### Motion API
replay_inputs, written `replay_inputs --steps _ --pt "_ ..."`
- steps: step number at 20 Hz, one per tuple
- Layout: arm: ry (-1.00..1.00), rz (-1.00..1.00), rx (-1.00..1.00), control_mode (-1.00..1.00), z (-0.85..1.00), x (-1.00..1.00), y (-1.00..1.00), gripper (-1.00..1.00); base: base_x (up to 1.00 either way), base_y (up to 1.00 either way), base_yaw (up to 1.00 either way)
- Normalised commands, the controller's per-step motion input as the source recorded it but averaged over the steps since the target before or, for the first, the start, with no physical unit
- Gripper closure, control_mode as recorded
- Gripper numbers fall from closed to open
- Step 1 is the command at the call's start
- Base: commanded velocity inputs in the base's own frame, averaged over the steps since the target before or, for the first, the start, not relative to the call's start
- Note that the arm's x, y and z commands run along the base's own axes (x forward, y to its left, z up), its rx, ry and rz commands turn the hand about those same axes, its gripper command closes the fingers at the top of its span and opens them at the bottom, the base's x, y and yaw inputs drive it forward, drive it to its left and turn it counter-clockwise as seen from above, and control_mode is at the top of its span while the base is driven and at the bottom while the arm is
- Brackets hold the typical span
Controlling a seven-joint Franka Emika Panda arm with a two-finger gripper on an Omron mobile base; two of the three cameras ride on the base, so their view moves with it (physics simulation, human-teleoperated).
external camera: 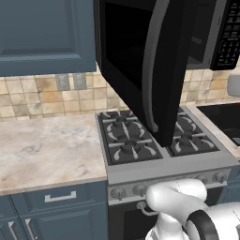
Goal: Pick the hotdog bun from the counter and place it in the microwave. Then turn on the microwave.
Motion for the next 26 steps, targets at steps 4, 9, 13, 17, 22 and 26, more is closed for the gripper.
replay_inputs --steps 4,9,13,17,22,26 --pt "0.29 0.0 0.04 -1.0 -0.19 0.0 -0.96 -1.0 0.0 0.0 0.0" --pt "0.25 0.0 0.03 -1.0 -0.61 0.03 -0.39 -1.0 0.0 0.0 0.0" --pt "0.21 -0.03 0.0 -1.0 -0.75 0.05 -0.06 -1.0 0.0 0.0 0.0" --pt "0.1 -0.04 0.0 -1.0 -0.59 0.0 -0.09 -1.0 0.0 0.0 0.0" --pt "0.0 -0.03 0.0 -1.0 -0.31 0.0 -0.11 -1.0 0.0 0.0 0.0" --pt "0.0 0.0 -0.01 -1.0 -0.28 -0.07 -0.01 -1.0 0.0 0.0 0.0"
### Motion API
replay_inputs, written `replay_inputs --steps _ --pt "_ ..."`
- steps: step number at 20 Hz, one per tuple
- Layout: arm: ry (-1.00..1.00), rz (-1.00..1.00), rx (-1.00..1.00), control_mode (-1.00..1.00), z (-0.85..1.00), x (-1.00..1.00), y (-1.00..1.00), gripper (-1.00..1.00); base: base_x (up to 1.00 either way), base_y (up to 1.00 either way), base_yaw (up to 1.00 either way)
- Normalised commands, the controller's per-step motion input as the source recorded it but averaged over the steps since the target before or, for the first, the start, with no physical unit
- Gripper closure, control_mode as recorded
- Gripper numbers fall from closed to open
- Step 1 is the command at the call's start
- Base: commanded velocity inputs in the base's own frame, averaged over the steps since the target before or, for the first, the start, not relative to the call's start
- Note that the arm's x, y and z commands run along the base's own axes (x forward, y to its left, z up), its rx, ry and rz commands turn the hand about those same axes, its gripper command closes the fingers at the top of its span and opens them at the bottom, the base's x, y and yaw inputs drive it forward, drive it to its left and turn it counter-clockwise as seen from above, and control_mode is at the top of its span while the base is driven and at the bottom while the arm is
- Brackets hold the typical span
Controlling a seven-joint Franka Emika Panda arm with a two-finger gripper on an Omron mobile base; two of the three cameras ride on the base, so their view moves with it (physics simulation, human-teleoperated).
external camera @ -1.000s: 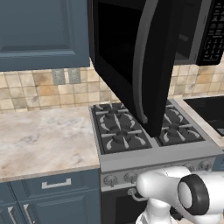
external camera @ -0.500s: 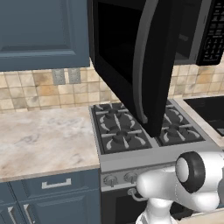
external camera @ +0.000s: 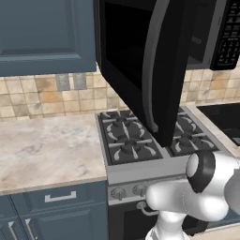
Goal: Pick the hotdog bun from the counter and place it in the microwave. Then turn on the microwave.
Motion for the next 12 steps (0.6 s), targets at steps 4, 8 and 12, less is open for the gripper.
replay_inputs --steps 4,8,12 --pt "0.0 0.0 -0.03 -1.0 -0.38 -0.34 0.0 -1.0 0.0 0.0 0.0" --pt "0.0 0.0 -0.08 -1.0 -0.38 -0.43 0.05 -1.0 0.0 0.0 0.0" --pt "-0.08 0.01 -0.19 -1.0 -0.29 -0.48 0.24 -1.0 0.0 0.0 0.0"
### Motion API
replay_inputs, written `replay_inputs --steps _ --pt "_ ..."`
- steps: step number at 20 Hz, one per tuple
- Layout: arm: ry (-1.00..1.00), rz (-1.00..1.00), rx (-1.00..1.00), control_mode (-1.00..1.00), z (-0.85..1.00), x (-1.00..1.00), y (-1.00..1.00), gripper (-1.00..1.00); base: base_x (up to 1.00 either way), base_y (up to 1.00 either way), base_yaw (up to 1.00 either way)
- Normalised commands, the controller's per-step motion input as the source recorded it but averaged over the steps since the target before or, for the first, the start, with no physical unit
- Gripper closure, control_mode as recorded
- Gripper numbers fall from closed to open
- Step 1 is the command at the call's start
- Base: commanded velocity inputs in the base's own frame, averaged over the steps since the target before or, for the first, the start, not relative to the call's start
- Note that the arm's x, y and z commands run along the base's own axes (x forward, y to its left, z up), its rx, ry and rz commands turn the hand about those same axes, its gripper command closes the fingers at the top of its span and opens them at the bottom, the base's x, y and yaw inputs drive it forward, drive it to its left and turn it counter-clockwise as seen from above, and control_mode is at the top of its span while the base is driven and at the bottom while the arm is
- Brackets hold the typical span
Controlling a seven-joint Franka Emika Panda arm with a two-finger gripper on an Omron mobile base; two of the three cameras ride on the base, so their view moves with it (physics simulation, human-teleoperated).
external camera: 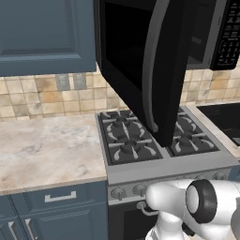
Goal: Pick the hotdog bun from the counter and place it in the microwave. Then turn on the microwave.
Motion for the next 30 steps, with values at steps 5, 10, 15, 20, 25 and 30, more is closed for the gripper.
replay_inputs --steps 5,10,15,20,25,30 --pt "-0.07 0.0 -0.18 -1.0 -0.28 -0.21 0.22 -1.0 0.0 0.0 0.0" --pt "0.0 0.0 0.0 -1.0 -0.05 0.08 0.0 -1.0 0.0 0.0 0.0" --pt "0.01 0.0 0.0 -1.0 -0.01 0.21 0.0 -1.0 0.0 0.0 0.0" --pt "0.0 0.0 0.0 -1.0 -0.05 0.28 0.0 -1.0 0.0 0.0 0.0" --pt "0.0 0.0 0.0 -1.0 -0.04 0.15 0.0 -1.0 0.0 0.0 0.0" --pt "0.0 0.0 0.0 -1.0 -0.04 0.04 0.0 -1.0 0.0 0.0 0.0"
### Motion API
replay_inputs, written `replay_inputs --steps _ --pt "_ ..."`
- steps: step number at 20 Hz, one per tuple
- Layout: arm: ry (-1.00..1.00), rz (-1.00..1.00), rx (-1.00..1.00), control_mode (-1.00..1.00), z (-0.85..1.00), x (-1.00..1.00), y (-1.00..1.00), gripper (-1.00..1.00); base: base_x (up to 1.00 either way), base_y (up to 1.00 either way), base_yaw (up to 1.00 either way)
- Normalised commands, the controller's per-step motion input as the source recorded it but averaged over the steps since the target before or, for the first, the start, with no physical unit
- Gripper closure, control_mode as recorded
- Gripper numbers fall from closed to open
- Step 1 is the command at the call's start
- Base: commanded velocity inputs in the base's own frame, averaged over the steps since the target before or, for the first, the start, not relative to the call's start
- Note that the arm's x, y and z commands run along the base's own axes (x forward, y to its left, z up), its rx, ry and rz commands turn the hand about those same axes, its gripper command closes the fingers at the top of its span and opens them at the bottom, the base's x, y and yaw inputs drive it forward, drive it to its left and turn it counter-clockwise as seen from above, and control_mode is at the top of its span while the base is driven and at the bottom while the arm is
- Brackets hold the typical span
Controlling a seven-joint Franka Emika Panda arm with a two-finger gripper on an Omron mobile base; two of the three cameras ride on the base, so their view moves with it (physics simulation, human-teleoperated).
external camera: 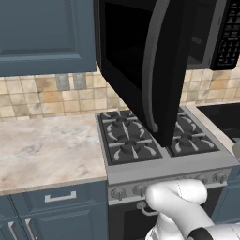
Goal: Pick the hotdog bun from the counter and place it in the microwave. Then turn on the microwave.
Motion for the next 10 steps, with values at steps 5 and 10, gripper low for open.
replay_inputs --steps 5,10 --pt "0.0 0.0 0.0 1.0 -0.02 0.0 0.0 -1.0 0.0 0.0 -0.01" --pt "0.0 0.0 0.0 1.0 0.0 0.0 0.0 -1.0 -0.06 -0.1 -0.29"
